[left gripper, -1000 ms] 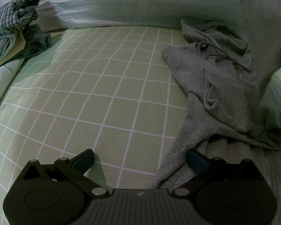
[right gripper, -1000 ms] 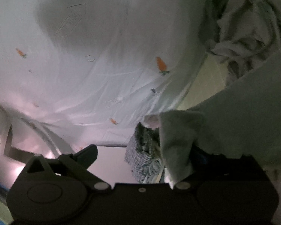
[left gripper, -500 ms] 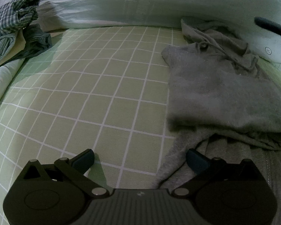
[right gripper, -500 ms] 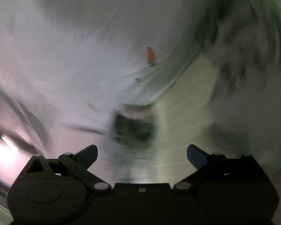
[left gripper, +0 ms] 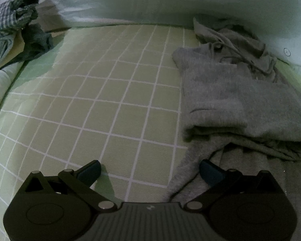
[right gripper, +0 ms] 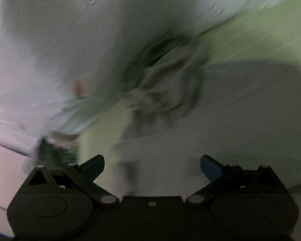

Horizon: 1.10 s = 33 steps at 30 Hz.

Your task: Fold clothes

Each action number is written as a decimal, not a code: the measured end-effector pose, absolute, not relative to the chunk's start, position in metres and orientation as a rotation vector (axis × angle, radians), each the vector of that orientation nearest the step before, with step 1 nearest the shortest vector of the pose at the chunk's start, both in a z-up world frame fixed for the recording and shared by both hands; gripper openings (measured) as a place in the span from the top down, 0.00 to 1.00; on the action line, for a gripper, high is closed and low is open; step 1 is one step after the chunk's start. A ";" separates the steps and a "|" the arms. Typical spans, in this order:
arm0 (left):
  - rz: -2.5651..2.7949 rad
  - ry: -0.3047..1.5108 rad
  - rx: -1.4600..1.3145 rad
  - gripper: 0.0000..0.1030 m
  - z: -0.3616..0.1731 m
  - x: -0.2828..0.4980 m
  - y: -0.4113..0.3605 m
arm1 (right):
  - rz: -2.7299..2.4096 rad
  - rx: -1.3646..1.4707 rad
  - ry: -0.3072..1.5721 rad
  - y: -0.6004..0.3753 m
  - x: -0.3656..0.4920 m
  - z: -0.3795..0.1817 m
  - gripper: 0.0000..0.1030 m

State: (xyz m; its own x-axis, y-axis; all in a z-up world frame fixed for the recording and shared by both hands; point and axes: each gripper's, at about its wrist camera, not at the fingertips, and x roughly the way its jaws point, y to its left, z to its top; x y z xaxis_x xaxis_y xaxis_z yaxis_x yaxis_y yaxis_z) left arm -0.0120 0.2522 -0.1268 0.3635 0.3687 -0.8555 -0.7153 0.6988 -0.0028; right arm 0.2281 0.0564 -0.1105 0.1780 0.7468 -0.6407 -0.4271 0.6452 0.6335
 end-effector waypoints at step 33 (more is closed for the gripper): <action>0.528 0.825 -0.339 0.93 -0.091 0.044 0.254 | 0.466 -0.349 0.735 -0.030 0.206 -0.173 0.00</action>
